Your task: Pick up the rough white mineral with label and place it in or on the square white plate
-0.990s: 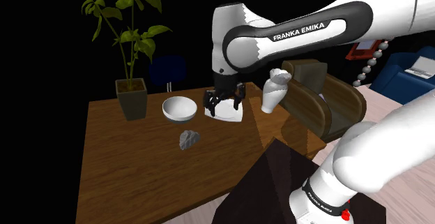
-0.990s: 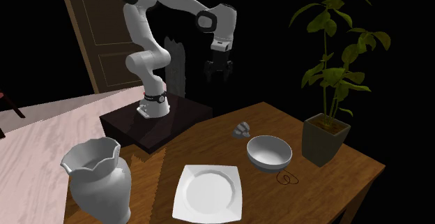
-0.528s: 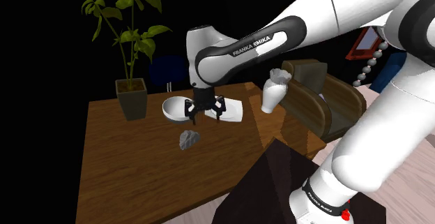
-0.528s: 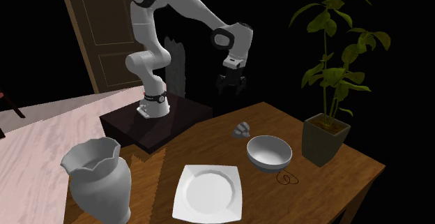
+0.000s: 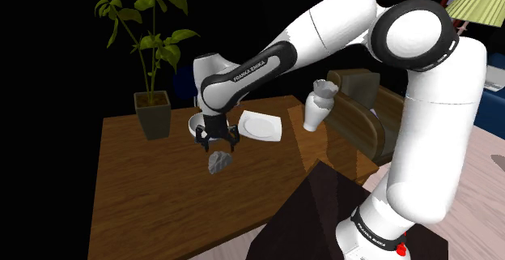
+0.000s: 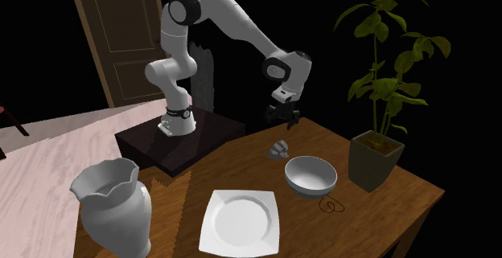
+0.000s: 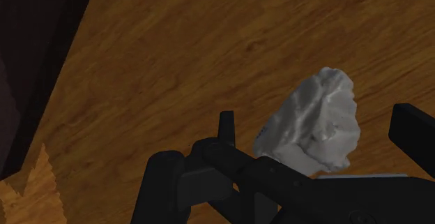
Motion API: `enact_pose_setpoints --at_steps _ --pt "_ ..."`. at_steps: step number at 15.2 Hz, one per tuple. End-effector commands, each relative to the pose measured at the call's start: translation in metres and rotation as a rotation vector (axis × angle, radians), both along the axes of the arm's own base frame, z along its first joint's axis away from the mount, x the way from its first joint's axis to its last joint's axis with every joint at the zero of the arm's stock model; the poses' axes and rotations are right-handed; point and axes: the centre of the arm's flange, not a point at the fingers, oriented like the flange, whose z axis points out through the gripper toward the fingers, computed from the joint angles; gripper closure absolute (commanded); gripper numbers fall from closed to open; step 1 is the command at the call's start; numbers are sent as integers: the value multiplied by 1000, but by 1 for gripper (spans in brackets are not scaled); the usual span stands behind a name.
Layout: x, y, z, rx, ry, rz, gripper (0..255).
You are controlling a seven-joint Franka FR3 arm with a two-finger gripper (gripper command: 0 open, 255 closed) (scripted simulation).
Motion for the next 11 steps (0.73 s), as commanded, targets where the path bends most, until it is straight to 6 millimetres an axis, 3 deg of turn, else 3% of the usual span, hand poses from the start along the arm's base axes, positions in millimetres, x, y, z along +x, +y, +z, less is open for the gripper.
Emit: enact_pose_setpoints --at_steps 1,4,11 --pt "17 -3 -22 -7 13 -71 0" --pt "39 -6 -50 -14 29 -157 0" --pt "29 -6 -86 -14 29 -157 0"
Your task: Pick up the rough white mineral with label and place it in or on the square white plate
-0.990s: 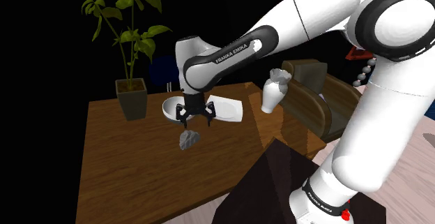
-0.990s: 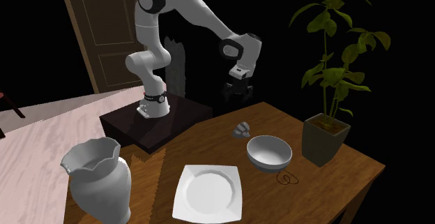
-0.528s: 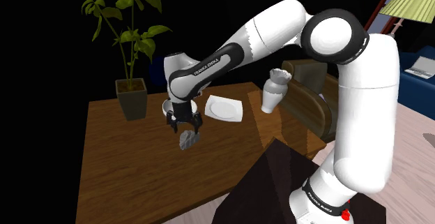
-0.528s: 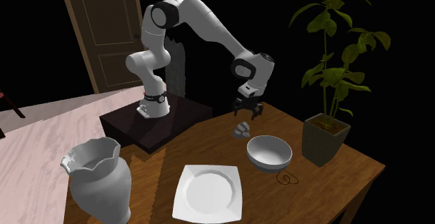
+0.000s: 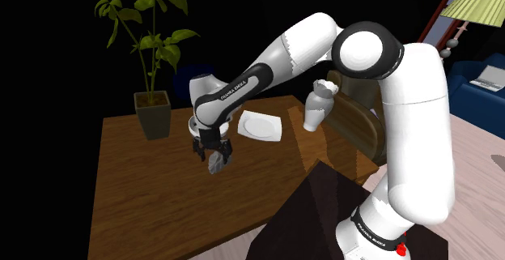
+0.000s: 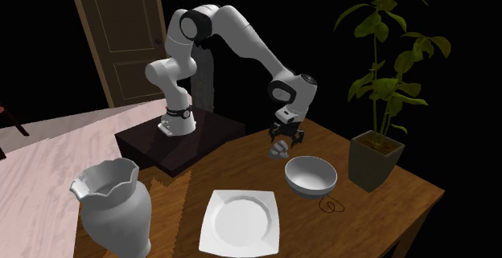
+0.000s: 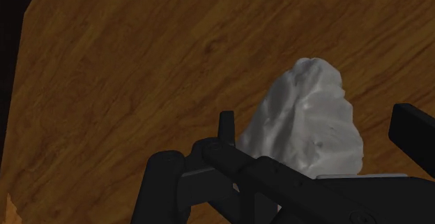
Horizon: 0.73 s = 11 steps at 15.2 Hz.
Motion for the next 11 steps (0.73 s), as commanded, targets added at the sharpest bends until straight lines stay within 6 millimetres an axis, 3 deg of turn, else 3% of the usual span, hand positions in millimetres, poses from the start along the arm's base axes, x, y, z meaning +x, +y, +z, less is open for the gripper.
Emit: enact_pose_setpoints --at_steps 1,8,9,11 --pt "-3 0 -8 0 0 0 0" --pt "-3 0 -8 0 0 0 0" --pt "-3 0 -8 0 0 0 255" --pt "-3 0 -8 0 0 0 255"
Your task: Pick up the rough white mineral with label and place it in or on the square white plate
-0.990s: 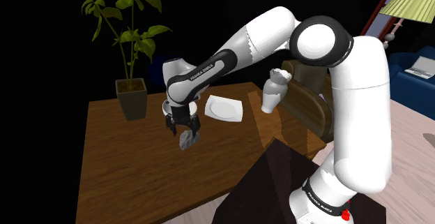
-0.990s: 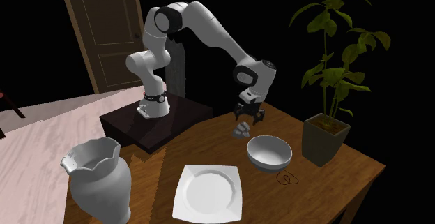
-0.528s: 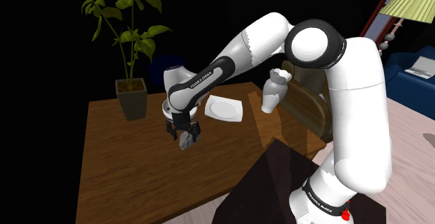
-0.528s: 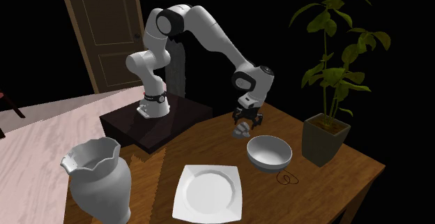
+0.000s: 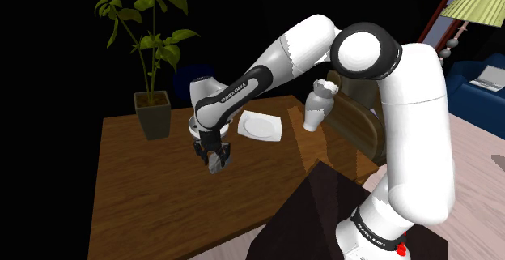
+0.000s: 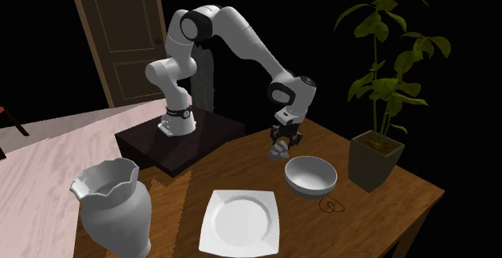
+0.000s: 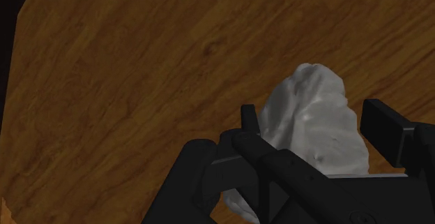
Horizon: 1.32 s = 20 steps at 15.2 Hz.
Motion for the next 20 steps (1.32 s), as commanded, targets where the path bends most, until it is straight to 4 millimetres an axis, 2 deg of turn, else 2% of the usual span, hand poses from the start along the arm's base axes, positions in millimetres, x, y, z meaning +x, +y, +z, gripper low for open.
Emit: enact_pose_setpoints --at_steps 1,7,20 --pt "0 -1 -1 -1 1 -1 255" --pt "0 -1 -1 -1 1 -1 255" --pt "0 -1 68 -1 1 -1 255"
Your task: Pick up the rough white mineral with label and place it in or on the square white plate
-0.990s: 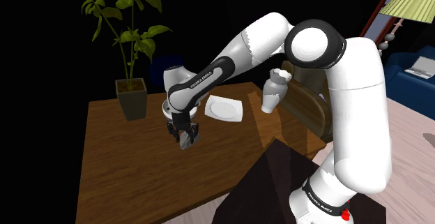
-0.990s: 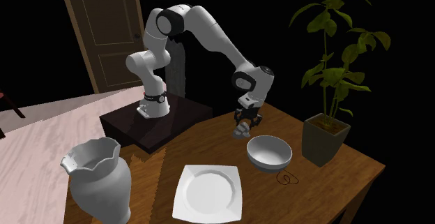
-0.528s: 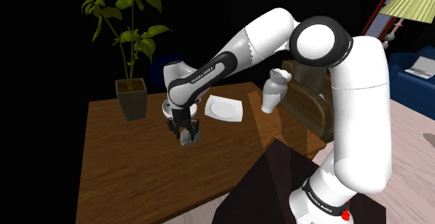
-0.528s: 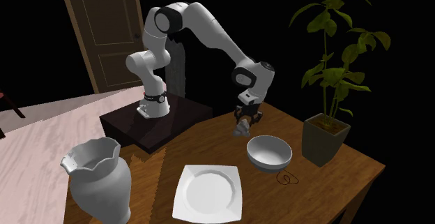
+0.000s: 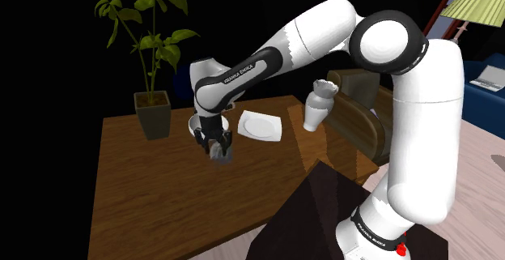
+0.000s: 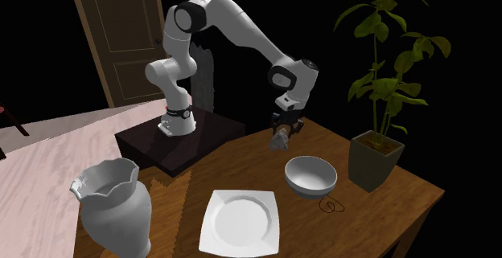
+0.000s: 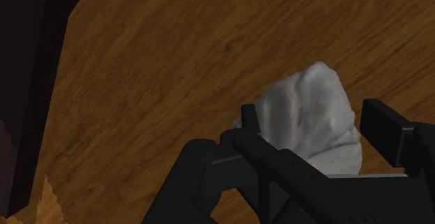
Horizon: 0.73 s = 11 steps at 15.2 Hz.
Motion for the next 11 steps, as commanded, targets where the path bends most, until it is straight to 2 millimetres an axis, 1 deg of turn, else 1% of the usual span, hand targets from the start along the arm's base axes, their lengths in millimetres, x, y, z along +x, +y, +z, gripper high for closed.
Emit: enact_pose_setpoints --at_steps 1,5,6,11 --pt "1 0 10 0 0 0 255" --pt "1 0 32 0 0 0 255" --pt "1 0 33 0 0 0 255" --pt "13 -65 36 0 0 0 255"
